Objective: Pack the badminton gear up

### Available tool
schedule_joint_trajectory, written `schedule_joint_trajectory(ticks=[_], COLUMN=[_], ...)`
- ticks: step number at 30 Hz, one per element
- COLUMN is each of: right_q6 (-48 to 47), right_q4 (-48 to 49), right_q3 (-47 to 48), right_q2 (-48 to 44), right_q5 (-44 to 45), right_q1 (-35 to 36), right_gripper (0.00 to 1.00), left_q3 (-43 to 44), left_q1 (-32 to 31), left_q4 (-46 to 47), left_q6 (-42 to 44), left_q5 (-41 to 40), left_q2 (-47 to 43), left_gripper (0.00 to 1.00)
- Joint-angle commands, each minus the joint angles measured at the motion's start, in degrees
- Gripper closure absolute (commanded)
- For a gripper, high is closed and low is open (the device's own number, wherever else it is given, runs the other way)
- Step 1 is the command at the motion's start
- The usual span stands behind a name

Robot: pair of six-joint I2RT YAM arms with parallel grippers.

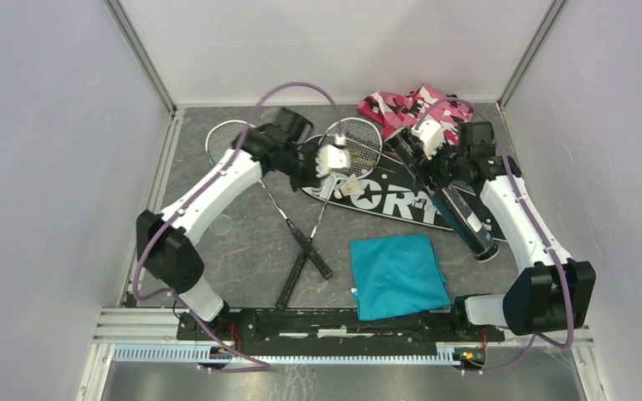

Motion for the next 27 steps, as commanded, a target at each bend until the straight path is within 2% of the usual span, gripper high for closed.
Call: schedule_joint_trajectory(ticks=[1,5,8,13,16,22,27], right_q6=[-2.3,-3.9,-5.7,-7.7,-8.4,-9.4,-9.5], right_q4=[-0.1,0.9,2.1,2.7,2.8,3.1,3.1], right_q3=[4.8,4.6,3.4,2.4,2.5,2.4,2.6], right_q2=[1.3,2.1,2.4,4.0,5.1,5.7,5.4], right_q5=[2.7,3.6,2.4,-3.7,-6.6,-8.9,-9.5], right_q1=[3.2,6.8,9.8,13.1,14.7,17.9,19.5], right_gripper=[0.69,0.69,0.69,0.69,0.69,0.69,0.69], left_q3=[-4.1,-8.5,-12.5,-20.8,-23.7,-23.7,-23.9], left_q1=[9.2,18.1,22.8,24.0,23.6,20.3,15.8], left_q4=[5.7,14.0,24.5,45.1,54.7,58.0,57.3], left_q6=[-9.0,-18.0,-30.5,-54.8,-64.6,-67.9,-66.0], left_q5=[15.4,24.1,28.8,31.7,33.1,30.4,27.2], left_q2=[-7.6,-12.6,-16.1,-20.8,-21.1,-19.2,-17.8], left_gripper=[0.98,0.98,0.98,0.98,0.98,0.98,0.98])
